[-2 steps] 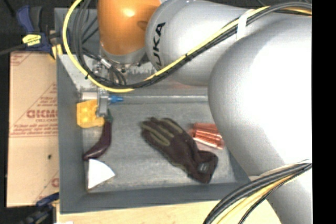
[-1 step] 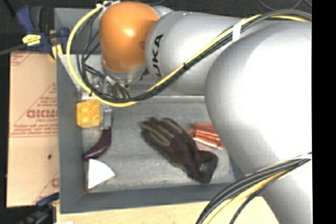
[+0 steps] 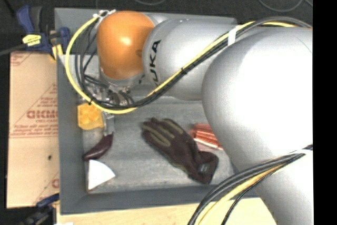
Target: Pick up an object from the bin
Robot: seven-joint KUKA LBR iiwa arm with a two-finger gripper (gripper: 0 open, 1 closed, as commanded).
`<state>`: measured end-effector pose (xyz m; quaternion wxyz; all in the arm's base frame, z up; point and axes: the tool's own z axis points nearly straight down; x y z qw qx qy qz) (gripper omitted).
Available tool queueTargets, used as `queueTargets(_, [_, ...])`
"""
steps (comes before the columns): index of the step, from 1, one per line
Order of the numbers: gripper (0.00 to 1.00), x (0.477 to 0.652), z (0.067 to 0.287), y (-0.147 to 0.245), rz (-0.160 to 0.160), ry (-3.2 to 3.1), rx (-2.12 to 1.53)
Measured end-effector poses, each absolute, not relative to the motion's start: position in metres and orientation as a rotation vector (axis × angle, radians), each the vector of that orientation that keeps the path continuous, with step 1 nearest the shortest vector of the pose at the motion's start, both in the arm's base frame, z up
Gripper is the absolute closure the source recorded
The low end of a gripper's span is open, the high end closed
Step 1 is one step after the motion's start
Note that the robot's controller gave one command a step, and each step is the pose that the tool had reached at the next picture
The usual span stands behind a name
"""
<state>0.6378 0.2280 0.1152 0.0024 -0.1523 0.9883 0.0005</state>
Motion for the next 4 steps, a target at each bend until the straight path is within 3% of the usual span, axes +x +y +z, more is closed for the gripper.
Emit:
queueTargets(1, [0.0,0.642,0.106,0.207,0.007,3.107,-0.389])
queueTargets(2, [1.0,0.619,0.081,0.231,0.0,3.067,-0.623])
queueTargets(4, [1.0,0.623,0.08,0.23,0.002,3.059,-0.638])
